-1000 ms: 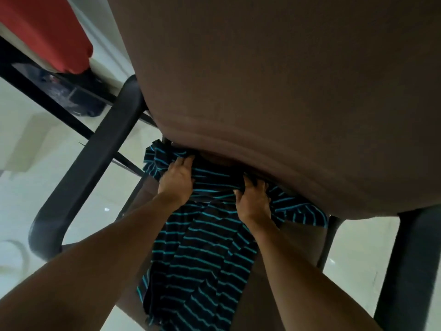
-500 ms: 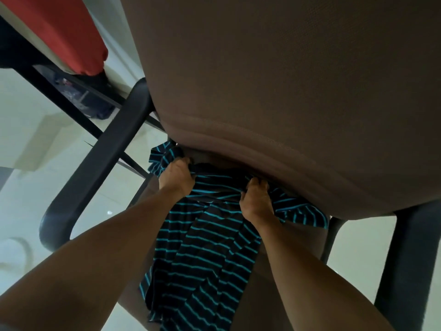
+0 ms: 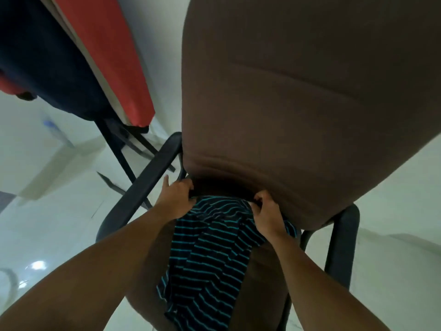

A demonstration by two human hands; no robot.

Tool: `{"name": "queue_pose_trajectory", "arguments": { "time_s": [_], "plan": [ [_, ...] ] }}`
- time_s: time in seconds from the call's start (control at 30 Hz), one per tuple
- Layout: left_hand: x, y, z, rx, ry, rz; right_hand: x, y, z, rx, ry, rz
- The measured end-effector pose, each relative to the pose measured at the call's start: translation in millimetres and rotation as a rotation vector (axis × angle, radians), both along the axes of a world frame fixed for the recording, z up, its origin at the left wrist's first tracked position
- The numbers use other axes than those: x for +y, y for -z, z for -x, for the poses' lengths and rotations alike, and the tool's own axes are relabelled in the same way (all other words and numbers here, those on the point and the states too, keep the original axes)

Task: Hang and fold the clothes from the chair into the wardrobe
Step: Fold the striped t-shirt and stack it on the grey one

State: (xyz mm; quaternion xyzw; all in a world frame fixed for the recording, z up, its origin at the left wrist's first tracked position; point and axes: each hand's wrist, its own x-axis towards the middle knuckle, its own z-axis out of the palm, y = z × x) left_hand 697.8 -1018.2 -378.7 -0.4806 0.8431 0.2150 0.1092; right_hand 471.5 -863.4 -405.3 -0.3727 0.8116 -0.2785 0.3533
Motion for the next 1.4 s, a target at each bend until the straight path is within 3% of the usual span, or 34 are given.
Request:
{"name": "queue_pose_trajectory", "arguments": {
  "time_s": [0.2, 0.53, 0.73, 0.93, 1.13, 1.23, 1.3, 1.4],
  "plan": [
    [11, -90, -34, 0.393, -0.044, -0.113, 22, -101, -3, 0.084, 0.02, 0.174],
    [38, -281, -81, 0.677, -0.062, -0.334, 86, -295, -26, 0.249, 0.065, 0.328],
    [46, -407, -86, 0.574, 0.256, -0.037, 129, -428, -44, 0.355, -0.01, 0.431],
    [69, -503, -81, 0.582, 0.365, 0.3, 171, -536, -61, 0.591, -0.144, 0.306],
    [90, -573, -80, 0.525, 0.445, 0.482, 192, -608, -66, 0.833, -0.146, 0.229],
    [98, -603, -75, 0.579, 0.421, 0.407, 197, -631, -62, 0.83, -0.143, 0.245],
    [106, -619, -74, 0.672, 0.396, 0.236, 201, -644, -62, 0.729, -0.14, 0.275],
    [122, -638, -69, 0.73, 0.378, 0.167, 208, -656, -68, 0.555, -0.121, 0.364]
  ]
}}
